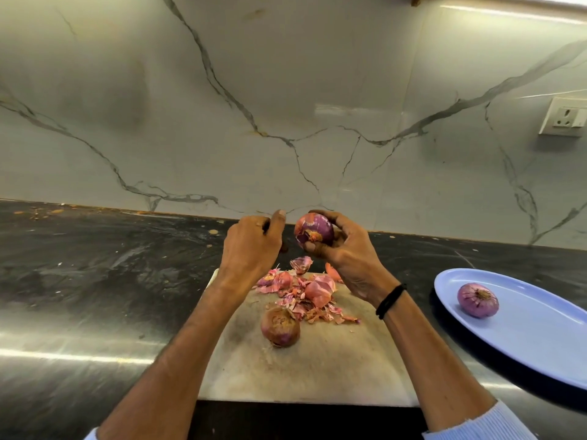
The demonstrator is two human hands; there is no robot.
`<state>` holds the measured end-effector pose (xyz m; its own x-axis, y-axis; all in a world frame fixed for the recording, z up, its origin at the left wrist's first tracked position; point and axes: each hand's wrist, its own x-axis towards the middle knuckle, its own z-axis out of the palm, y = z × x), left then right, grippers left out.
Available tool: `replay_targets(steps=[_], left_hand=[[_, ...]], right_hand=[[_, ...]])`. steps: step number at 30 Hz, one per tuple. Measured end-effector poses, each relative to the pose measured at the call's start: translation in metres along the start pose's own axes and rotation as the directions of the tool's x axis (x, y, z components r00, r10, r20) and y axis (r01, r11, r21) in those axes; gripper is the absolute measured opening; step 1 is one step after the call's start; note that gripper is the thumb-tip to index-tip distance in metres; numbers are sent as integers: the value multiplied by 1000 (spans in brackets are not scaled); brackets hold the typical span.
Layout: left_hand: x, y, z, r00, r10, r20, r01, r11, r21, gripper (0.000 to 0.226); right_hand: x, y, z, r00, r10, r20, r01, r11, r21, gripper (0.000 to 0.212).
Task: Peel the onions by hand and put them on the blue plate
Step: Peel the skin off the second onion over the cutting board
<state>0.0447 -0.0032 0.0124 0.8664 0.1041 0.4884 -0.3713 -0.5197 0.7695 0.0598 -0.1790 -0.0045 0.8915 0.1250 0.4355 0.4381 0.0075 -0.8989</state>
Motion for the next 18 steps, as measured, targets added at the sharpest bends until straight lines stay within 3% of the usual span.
replay_targets(steps=[4,8,12,18], left_hand=[[4,-4,0,995,36,88,-16,976,-217,17],[2,-3,-5,992,42,120,13,907,-421,30],[2,-1,-7,992,49,112,6,896,-444,27],[4,-5,-4,994,96,50,-75,943,-324,22]], right_hand=[[1,0,-1,1000,-16,-7,16,999,28,57],[3,-1,-5,1000,-21,17,20,997,80,63],[1,-3,-7,998,-28,63,24,997,68,67],[1,-4,-10,996,-30,88,27,999,38,63]])
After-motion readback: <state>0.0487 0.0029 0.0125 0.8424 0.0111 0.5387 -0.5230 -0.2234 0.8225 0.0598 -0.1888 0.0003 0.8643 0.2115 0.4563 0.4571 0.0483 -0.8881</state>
